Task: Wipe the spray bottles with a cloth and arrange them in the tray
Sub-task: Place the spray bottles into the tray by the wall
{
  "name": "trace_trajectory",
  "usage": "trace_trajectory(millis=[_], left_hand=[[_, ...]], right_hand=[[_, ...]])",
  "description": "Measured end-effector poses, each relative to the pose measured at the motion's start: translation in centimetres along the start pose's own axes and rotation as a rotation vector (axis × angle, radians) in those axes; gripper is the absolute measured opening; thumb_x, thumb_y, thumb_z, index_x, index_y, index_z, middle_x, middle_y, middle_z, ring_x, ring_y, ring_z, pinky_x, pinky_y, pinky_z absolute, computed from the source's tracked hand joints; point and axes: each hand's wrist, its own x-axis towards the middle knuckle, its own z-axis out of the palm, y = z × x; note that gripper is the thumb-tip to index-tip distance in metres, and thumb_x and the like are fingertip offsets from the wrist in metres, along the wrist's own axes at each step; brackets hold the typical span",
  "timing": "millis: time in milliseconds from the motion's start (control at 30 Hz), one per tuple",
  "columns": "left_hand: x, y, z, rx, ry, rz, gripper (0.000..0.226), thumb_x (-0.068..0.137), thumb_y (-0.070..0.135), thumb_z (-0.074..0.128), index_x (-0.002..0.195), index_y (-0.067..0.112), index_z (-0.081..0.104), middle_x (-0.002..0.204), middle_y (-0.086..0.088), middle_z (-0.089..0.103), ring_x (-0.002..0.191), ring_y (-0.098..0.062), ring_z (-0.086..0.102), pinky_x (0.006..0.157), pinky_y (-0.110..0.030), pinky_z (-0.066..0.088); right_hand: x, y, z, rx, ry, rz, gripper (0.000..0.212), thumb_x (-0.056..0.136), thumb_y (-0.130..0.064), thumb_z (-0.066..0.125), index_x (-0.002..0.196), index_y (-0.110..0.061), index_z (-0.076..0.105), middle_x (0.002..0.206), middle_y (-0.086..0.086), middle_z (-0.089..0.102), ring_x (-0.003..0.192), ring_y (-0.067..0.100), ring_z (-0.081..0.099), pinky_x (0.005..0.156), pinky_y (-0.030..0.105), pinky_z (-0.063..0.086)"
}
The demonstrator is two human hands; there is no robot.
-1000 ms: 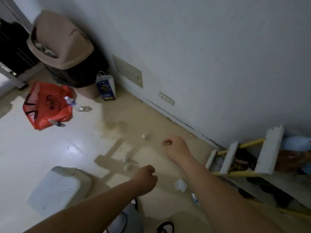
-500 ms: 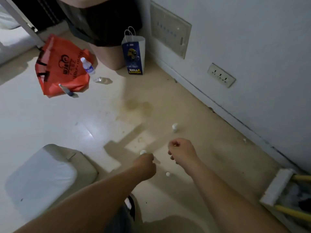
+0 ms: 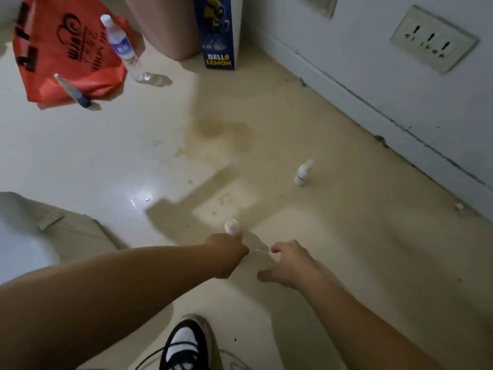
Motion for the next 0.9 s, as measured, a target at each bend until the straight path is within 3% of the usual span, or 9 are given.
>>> trace_trajectory(millis=[100, 200, 300, 367, 500, 600, 700, 800, 900], left_hand=[[0.7, -0.6, 2.4, -0.163, 0.064, 0.006, 0.042, 0.103, 0.019, 0.054, 0.144, 0.024, 0.05, 0.142, -0.008, 0.047, 0.123, -0.033, 0.057, 0.086, -0.037, 0.046], [1.2, -1.5, 3.4, -0.418, 0.138, -0.088, 0.04, 0.096, 0.018, 0.061, 0.134, 0.031, 0.059, 0.133, 0.001, 0.055, 0.121, -0.027, 0.059, 0.094, -0.035, 0.051], [0.8, -2.8, 3.7, -0.672, 0.183, -0.237, 0.045, 0.082, 0.026, 0.073, 0.125, 0.035, 0.069, 0.127, 0.005, 0.06, 0.112, -0.017, 0.063, 0.089, -0.026, 0.053], [0.2, -3.9, 3.7, -0.792, 0.227, -0.308, 0.042, 0.076, 0.03, 0.078, 0.117, 0.036, 0.074, 0.119, 0.007, 0.065, 0.104, -0.013, 0.064, 0.085, -0.023, 0.053], [-0.3, -6.0, 2.8, -0.868, 0.375, -0.462, 0.012, 0.078, 0.041, 0.071, 0.084, 0.031, 0.07, 0.095, 0.006, 0.068, 0.092, -0.016, 0.065, 0.079, -0.027, 0.053], [-0.1, -6.3, 2.4, -0.829, 0.391, -0.516, 0.028, 0.088, 0.046, 0.057, 0.076, 0.021, 0.06, 0.088, 0.001, 0.068, 0.088, -0.021, 0.064, 0.076, -0.03, 0.052], [0.7, -5.5, 2.3, -0.869, 0.44, -0.479, 0.009, 0.089, 0.029, 0.055, 0.09, 0.022, 0.06, 0.102, 0.002, 0.063, 0.096, -0.022, 0.062, 0.083, -0.034, 0.05], [1.5, -4.6, 2.5, -0.93, 0.477, -0.421, 0.048, 0.089, 0.017, 0.052, 0.136, 0.025, 0.053, 0.13, 0.004, 0.055, 0.116, -0.022, 0.058, 0.095, -0.035, 0.048], [2.0, -4.5, 2.7, -0.92, 0.492, -0.35, 0.073, 0.089, 0.023, 0.053, 0.159, 0.031, 0.03, 0.134, 0.003, 0.051, 0.118, -0.021, 0.057, 0.096, -0.035, 0.05]], right_hand=[[0.4, 2.0, 3.0, -0.185, 0.024, 0.032, 0.054, 0.079, -0.042, 0.069, 0.131, -0.035, 0.055, 0.13, 0.001, 0.046, 0.118, 0.027, 0.059, 0.093, 0.037, 0.049], [1.7, 3.6, 4.8, 0.063, 0.167, 0.007, 0.035, 0.087, -0.02, 0.055, 0.119, -0.03, 0.067, 0.122, 0.0, 0.058, 0.109, 0.026, 0.062, 0.091, 0.032, 0.05], [2.9, 4.3, 4.8, 0.373, 0.385, 0.015, 0.008, 0.083, -0.018, 0.064, 0.081, -0.026, 0.064, 0.084, -0.007, 0.066, 0.082, 0.02, 0.063, 0.071, 0.029, 0.049], [3.4, 3.7, 4.0, 0.499, 0.458, 0.011, 0.013, 0.082, -0.015, 0.067, 0.078, -0.027, 0.064, 0.078, -0.009, 0.067, 0.079, 0.019, 0.065, 0.068, 0.028, 0.049], [5.3, 2.0, 0.9, 0.716, 0.477, 0.025, 0.02, 0.088, -0.014, 0.063, 0.103, -0.023, 0.073, 0.1, -0.008, 0.068, 0.099, 0.016, 0.064, 0.092, 0.027, 0.05], [7.1, 0.4, -1.7, 0.792, 0.599, 0.045, 0.022, 0.092, -0.035, 0.062, 0.078, -0.019, 0.057, 0.079, -0.003, 0.066, 0.081, 0.025, 0.065, 0.08, 0.036, 0.052], [9.2, -0.6, -4.4, 0.741, 0.758, 0.062, 0.026, 0.092, -0.033, 0.055, 0.074, -0.019, 0.045, 0.078, 0.005, 0.064, 0.077, 0.03, 0.062, 0.072, 0.035, 0.048], [10.7, -1.3, -6.5, 0.782, 0.829, 0.078, 0.007, 0.086, -0.028, 0.053, 0.088, -0.022, 0.05, 0.094, 0.008, 0.064, 0.085, 0.032, 0.065, 0.075, 0.041, 0.057], [11.6, -1.1, -8.3, 0.795, 0.829, 0.078, 0.052, 0.085, -0.023, 0.063, 0.135, -0.027, 0.05, 0.127, 0.0, 0.05, 0.104, 0.021, 0.059, 0.094, 0.044, 0.055]])
